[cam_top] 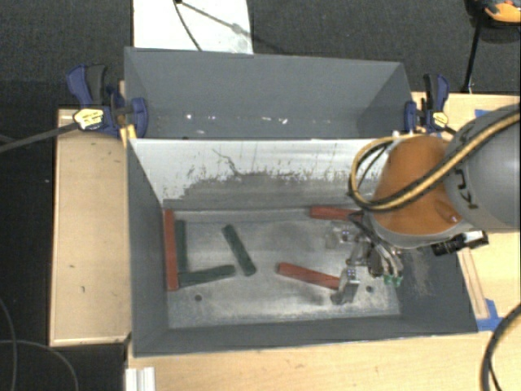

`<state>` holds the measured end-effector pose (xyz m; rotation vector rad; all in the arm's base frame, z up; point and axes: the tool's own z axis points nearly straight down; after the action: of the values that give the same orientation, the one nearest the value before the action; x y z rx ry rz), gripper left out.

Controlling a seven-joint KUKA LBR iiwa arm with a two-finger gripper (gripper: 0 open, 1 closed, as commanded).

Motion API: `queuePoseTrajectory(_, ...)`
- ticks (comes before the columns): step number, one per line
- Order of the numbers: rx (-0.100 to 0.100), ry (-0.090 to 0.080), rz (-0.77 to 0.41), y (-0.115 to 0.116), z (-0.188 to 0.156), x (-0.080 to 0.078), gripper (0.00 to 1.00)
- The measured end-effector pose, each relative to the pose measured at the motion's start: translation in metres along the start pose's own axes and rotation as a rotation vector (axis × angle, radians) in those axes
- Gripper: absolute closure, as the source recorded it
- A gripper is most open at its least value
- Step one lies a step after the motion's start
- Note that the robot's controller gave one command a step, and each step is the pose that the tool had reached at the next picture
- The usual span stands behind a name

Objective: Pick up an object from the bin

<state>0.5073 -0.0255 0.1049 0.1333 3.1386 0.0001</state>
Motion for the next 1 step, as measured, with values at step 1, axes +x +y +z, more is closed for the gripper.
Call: queuePoseTrajectory(1,0.000,-0.003,-0.343,0.0330,0.0187,0.0050,0.00)
